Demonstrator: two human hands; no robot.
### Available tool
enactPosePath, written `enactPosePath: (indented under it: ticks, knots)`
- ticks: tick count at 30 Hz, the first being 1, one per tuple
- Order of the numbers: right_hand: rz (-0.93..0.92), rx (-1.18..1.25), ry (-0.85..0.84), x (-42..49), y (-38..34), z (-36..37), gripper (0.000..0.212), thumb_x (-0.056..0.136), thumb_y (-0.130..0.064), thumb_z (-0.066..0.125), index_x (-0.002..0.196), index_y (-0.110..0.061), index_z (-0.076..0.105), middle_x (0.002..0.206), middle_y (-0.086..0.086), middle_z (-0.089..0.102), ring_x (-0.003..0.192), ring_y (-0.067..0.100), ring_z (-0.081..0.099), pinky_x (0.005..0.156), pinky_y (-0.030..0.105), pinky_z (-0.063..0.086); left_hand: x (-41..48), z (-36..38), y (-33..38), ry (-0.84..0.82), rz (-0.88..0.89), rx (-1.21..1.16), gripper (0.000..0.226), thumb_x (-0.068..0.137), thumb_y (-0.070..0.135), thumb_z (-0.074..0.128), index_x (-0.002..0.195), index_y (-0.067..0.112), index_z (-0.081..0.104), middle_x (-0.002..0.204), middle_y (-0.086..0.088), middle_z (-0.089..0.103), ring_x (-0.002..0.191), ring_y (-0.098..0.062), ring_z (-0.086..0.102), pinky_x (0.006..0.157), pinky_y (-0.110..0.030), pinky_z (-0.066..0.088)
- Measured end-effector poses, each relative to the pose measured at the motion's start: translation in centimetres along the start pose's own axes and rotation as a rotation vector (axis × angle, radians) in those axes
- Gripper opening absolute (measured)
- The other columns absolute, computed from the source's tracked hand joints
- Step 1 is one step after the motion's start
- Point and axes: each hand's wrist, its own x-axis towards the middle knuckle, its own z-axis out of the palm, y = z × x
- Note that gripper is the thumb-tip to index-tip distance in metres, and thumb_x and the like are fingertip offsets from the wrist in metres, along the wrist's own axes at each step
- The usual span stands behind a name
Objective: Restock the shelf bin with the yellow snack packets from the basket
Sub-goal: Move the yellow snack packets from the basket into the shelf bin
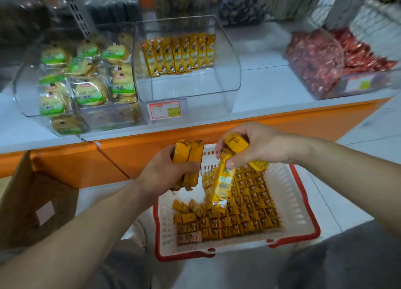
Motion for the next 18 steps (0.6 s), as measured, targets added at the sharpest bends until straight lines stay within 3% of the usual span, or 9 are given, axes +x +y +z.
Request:
enactPosePath:
  ticks: [2, 5, 8, 13, 15, 18]
  knots:
    - [-0.038, 0.11, 0.088, -0.8, -0.8, 0.1, 0.033, 0.073, -0.005, 0.084, 0.103, -0.014, 0.072, 0.096, 0.001, 0.076, 0.071, 0.01, 0.069, 0.055, 0.027, 0.053, -0.4, 0.5, 1.2, -0.062, 0.02, -0.081, 0.023, 0.082, 0.039, 0.077, 0.098, 0.024, 0.07, 0.078, -0.01, 0.074, 0.061, -0.021, 0.066, 0.05, -0.03, 0.046]
    - [-0.105, 0.243, 0.227, -0.7, -1.4, 0.7, 0.035, 0.07, -0.009, 0.085, 0.101, -0.016, 0.071, 0.1, 0.005, 0.077, 0.079, 0.014, 0.07, 0.054, 0.025, 0.053, -0.9, 1.2, 2.4, -0.114, 0.001, -0.185, 0.049, 0.074, 0.066, 0.074, 0.111, 0.033, 0.072, 0.1, -0.008, 0.077, 0.08, -0.03, 0.074, 0.069, -0.042, 0.055]
    - [-0.128, 0.336, 0.382, 0.5, -2.2, 1.6, 0.028, 0.074, -0.008, 0.083, 0.096, -0.018, 0.071, 0.099, 0.007, 0.077, 0.078, 0.016, 0.072, 0.054, 0.024, 0.052, -1.2, 1.6, 3.4, -0.066, 0.011, -0.162, 0.064, 0.061, 0.074, 0.081, 0.108, 0.032, 0.073, 0.105, -0.009, 0.078, 0.094, -0.035, 0.075, 0.091, -0.06, 0.056]
    - [-0.119, 0.415, 0.577, 2.1, -3.5, 3.0, 0.026, 0.072, -0.023, 0.086, 0.093, -0.018, 0.073, 0.084, 0.004, 0.074, 0.069, 0.015, 0.068, 0.065, 0.032, 0.052, -1.0, 1.1, 5.3, 0.101, 0.015, -0.181, 0.061, 0.049, 0.06, 0.088, 0.097, 0.025, 0.073, 0.088, -0.007, 0.079, 0.078, -0.031, 0.077, 0.085, -0.06, 0.057]
    - [-0.111, 0.585, 0.509, 2.2, -4.3, 3.1, 0.028, 0.066, -0.03, 0.084, 0.089, -0.017, 0.074, 0.077, 0.005, 0.073, 0.063, 0.015, 0.068, 0.057, 0.028, 0.054, -0.8, 0.3, 6.3, 0.12, 0.028, -0.184, 0.068, 0.047, 0.06, 0.089, 0.101, 0.023, 0.072, 0.087, -0.008, 0.079, 0.079, -0.033, 0.077, 0.086, -0.058, 0.059]
    - [-0.097, 0.725, 0.396, 2.1, -5.7, 2.8, 0.051, 0.053, -0.038, 0.083, 0.095, -0.011, 0.072, 0.068, 0.003, 0.066, 0.056, 0.016, 0.063, 0.048, 0.027, 0.055, -0.7, -1.6, 7.2, 0.188, 0.061, -0.216, 0.072, 0.045, 0.058, 0.089, 0.104, 0.02, 0.071, 0.087, -0.007, 0.08, 0.08, -0.031, 0.078, 0.079, -0.05, 0.063]
